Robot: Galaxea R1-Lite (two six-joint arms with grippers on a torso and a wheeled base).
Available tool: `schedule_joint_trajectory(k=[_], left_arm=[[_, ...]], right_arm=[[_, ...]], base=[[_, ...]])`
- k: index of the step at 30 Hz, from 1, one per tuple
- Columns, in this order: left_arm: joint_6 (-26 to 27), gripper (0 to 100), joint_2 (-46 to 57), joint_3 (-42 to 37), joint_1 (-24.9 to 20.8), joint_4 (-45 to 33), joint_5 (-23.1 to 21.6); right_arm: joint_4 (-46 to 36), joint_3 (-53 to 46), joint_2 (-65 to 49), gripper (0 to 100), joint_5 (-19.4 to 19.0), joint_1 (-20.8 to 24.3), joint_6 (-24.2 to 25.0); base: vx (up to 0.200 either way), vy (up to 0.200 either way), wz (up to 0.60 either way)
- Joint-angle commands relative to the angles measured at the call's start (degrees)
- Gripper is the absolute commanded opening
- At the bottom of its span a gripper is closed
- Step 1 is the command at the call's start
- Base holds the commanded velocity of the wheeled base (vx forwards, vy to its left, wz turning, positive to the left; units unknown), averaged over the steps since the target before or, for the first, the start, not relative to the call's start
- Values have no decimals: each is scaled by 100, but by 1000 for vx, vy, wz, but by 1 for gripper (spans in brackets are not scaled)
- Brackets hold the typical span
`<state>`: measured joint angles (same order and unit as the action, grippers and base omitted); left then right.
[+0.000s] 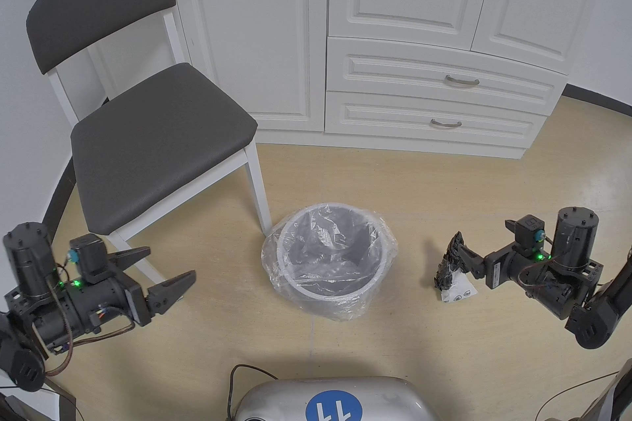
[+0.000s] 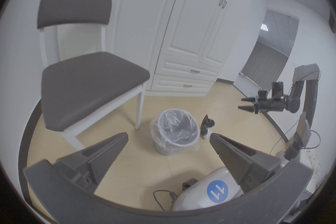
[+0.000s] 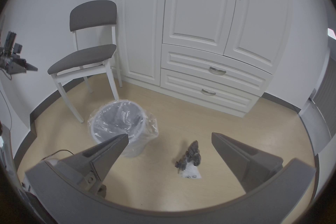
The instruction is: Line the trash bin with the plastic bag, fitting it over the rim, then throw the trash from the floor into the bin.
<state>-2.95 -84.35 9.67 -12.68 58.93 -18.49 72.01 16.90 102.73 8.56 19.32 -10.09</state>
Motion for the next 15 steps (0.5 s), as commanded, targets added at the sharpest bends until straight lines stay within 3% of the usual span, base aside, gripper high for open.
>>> schedule_joint_trajectory(k=[1, 5, 9, 15], left_arm=[[-224, 100, 1500, -571, 327, -75, 21], [-224, 100, 1588, -475, 477, -66, 399], [-206, 100, 1588, -431, 530, -39, 918], [14, 100, 1685, -290, 521, -13, 979]], right_arm=[[-152, -661, -1141, 100, 41, -192, -327], [-187, -714, -1686, 100, 120, -280, -696], [-442, -696, -2090, 100, 647, -508, -924], [-882, -248, -2565, 100, 1034, -667, -1012]], base=[[0, 0, 0], [0, 0, 0], [0, 0, 0], [0, 0, 0]])
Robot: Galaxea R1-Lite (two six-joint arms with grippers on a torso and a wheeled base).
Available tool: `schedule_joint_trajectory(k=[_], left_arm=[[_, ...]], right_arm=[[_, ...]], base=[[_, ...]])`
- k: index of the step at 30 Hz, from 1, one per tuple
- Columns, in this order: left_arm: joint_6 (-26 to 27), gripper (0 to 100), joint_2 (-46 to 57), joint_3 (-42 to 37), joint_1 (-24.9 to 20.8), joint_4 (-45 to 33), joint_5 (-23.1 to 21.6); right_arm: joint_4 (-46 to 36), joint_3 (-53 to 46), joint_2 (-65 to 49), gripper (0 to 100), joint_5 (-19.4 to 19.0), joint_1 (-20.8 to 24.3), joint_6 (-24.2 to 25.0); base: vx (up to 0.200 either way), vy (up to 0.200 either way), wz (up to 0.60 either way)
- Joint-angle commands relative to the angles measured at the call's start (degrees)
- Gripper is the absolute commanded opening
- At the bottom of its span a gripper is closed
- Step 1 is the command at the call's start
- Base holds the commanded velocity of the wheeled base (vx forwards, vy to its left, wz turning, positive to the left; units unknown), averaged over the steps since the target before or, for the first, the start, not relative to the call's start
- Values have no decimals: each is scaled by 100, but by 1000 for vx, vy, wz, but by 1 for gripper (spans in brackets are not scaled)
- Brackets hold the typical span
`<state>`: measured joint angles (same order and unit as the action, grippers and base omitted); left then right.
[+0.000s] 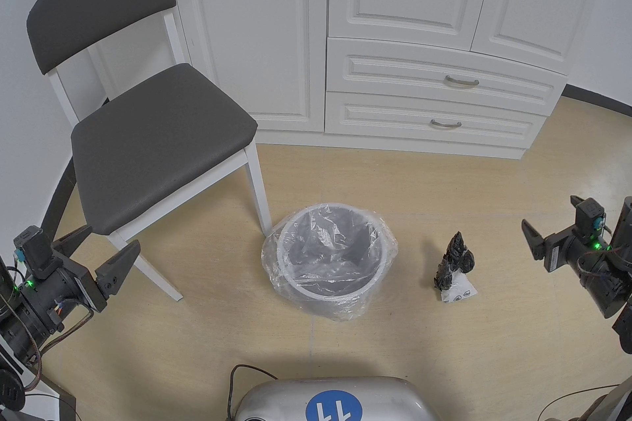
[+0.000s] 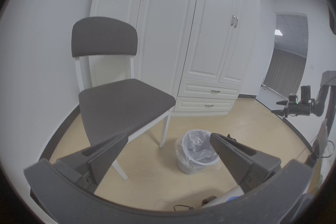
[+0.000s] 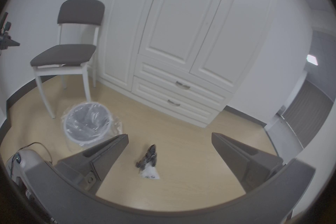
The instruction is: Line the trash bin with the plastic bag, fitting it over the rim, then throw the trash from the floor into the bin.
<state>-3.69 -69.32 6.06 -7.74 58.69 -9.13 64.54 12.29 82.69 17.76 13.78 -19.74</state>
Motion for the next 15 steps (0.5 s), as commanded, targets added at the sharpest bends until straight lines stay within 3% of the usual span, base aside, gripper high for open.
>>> schedule_joint_trajectory(k=[1, 3, 6, 11, 14, 15], left_arm=[[299, 100, 410, 36, 27, -50, 43], [387, 100, 516, 18, 27, -59, 34], [580, 100, 858, 124, 9, -384, 43], [580, 100, 999, 677, 18, -1333, 25], [554, 100, 1078, 1038, -8, -2001, 8], [554, 100, 1078, 1038, -8, -2001, 8]], right_arm=[[-521, 380, -921, 100, 280, -112, -57], [-776, 476, -1097, 100, 368, -77, -48], [-2182, 547, -1756, 100, 623, 187, 40], [-3975, 1030, -2002, 100, 632, 152, 699], [-6146, 2348, -1378, 100, 571, -173, 1183], [-6146, 2348, -1378, 100, 571, -173, 1183]], base=[[0, 0, 0], [0, 0, 0], [0, 0, 0], [0, 0, 0], [0, 0, 0], [0, 0, 0]])
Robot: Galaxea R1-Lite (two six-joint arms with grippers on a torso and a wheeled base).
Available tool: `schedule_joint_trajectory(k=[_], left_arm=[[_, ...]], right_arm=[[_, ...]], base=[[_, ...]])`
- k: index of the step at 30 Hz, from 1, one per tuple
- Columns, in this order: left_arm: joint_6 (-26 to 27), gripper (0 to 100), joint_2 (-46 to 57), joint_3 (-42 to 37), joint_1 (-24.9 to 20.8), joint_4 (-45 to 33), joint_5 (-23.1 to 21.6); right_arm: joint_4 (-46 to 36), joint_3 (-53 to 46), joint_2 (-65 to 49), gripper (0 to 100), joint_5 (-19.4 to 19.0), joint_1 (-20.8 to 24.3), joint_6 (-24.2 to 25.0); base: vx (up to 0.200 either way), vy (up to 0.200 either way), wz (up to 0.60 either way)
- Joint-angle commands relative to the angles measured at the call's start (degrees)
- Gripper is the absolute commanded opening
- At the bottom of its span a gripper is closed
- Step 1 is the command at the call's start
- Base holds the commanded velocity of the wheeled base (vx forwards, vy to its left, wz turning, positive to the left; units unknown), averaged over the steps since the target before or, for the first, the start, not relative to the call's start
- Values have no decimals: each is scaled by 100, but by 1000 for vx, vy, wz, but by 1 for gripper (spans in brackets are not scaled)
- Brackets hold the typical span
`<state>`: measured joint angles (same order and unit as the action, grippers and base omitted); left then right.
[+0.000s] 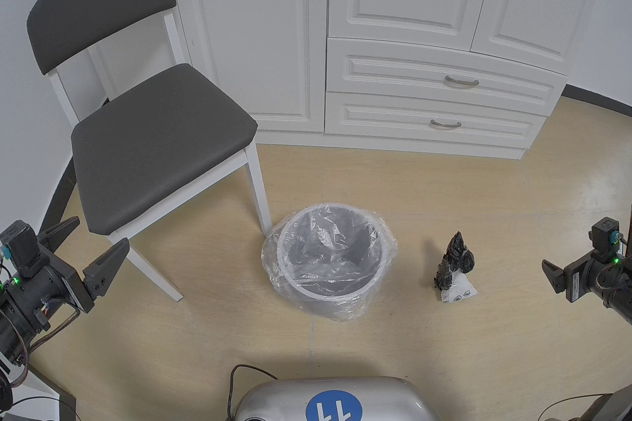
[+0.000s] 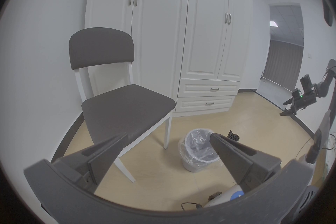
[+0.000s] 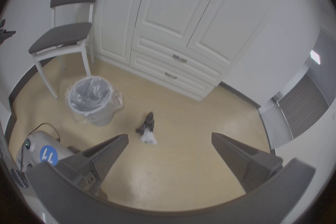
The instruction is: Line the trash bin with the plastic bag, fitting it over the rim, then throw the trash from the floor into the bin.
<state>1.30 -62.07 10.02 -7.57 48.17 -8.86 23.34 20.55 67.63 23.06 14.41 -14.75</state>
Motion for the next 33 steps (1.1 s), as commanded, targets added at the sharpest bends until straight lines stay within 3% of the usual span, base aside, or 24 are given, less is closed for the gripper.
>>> schedule_joint_trajectory(k=[1, 3, 5, 6, 7, 8, 9, 10, 12, 18, 23, 27, 33], left_arm=[[63, 100, 389, 668, -34, -1064, -19], [63, 100, 424, 668, -34, -1108, -19], [54, 100, 433, 694, -8, -1116, -19], [54, 100, 433, 694, -8, -1116, -19], [54, 100, 424, 694, 19, -1116, -19], [54, 100, 424, 694, 19, -1116, -19], [54, 100, 389, 703, 19, -1116, -10], [54, 100, 363, 703, 19, -1116, -19], [63, 100, 336, 721, 10, -1116, -19], [45, 100, 292, 765, 28, -1116, -10], [45, 100, 319, 747, 80, -1116, -10], [54, 100, 310, 721, 80, -1116, -10], [45, 100, 284, 738, 80, -1116, -1]], right_arm=[[-2888, 2146, 532, 100, 14, -342, 842], [-3785, 3007, 1243, 100, -100, -369, 1317], [-3881, 3517, 1841, 100, -390, -413, 1906], [-3881, 3526, 1859, 100, -399, -413, 1915], [-3864, 3798, 2228, 100, -786, -483, 2433], [-3864, 3825, 2272, 100, -856, -509, 2495], [-3864, 3912, 2439, 100, -1252, -606, 2706], [-3855, 3956, 2553, 100, -1612, -632, 2741], [-3855, 4062, 2641, 100, -1955, -632, 2802], [-3767, 4194, 3116, 100, -2447, -896, 2873], [-3099, 3956, 3669, 100, -2570, -1151, 2793], [-2097, 3702, 4425, 100, -2640, -1353, 2468], [-1816, 4027, 5629, 100, -2596, -1318, 2222]], base=[[0, 0, 0], [0, 0, 0], [0, 0, 0], [0, 0, 0], [0, 0, 0], [0, 0, 0], [0, 0, 0], [0, 0, 0], [0, 0, 0], [0, 0, 0], [0, 0, 0], [0, 0, 0], [0, 0, 0]])
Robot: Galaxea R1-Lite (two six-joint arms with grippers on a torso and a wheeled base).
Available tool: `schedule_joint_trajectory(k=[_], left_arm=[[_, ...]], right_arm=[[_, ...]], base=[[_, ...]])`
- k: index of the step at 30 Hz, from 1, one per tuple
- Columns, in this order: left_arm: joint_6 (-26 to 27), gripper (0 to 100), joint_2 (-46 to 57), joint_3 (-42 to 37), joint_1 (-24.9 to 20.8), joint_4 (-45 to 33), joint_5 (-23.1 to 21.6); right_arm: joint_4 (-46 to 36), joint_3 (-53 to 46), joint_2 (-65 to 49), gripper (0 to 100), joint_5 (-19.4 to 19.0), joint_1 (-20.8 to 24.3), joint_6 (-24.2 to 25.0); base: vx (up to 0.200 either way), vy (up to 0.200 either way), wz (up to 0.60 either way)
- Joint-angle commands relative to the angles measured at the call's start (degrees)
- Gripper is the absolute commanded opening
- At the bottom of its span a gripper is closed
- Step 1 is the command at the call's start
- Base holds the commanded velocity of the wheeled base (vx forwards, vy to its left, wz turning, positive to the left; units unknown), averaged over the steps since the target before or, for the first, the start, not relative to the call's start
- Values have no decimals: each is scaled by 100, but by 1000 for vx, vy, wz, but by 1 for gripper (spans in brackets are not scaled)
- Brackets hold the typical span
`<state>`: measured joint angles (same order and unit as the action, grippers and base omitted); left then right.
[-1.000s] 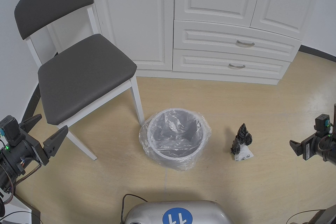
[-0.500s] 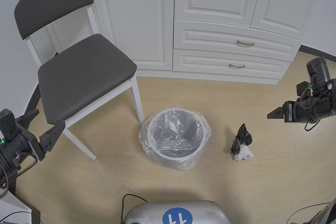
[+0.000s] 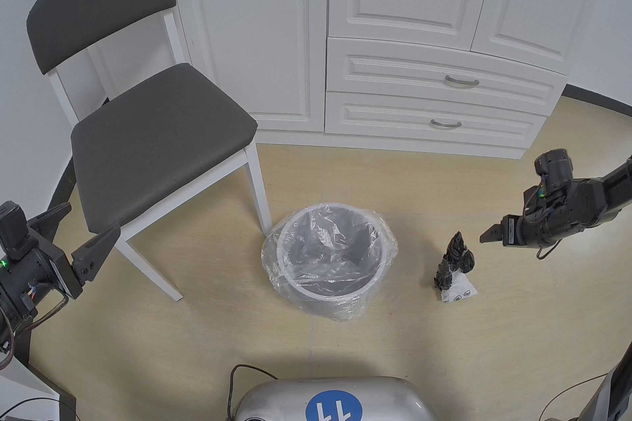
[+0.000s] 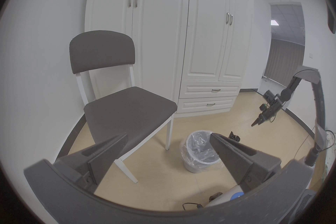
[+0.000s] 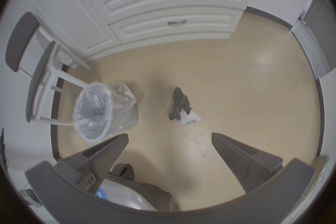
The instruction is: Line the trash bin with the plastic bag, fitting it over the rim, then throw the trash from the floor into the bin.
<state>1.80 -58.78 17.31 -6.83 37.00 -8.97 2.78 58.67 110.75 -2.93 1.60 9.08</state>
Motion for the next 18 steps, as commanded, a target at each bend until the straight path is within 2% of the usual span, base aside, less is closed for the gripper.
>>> schedule_joint_trajectory(k=[1, 4, 9, 14, 18], left_arm=[[-5, 100, -46, 18, 15, 0, 10], [-5, 100, -46, 53, 94, 0, 10], [4, 100, -63, 88, 270, -8, -17], [4, 100, -160, 79, 270, 0, -34], [13, 100, -300, 79, 278, 0, -8]], right_arm=[[285, 355, 1537, 100, 11, -10, -144], [302, 848, 2117, 100, 29, 86, -161], [-190, 2342, 3014, 100, 99, 122, -179], [-208, 2957, 3752, 100, 55, 69, -152], [-243, 3502, 4112, 100, 90, 51, 129]], base=[[0, 0, 0], [0, 0, 0], [0, 0, 0], [0, 0, 0], [0, 0, 0]])
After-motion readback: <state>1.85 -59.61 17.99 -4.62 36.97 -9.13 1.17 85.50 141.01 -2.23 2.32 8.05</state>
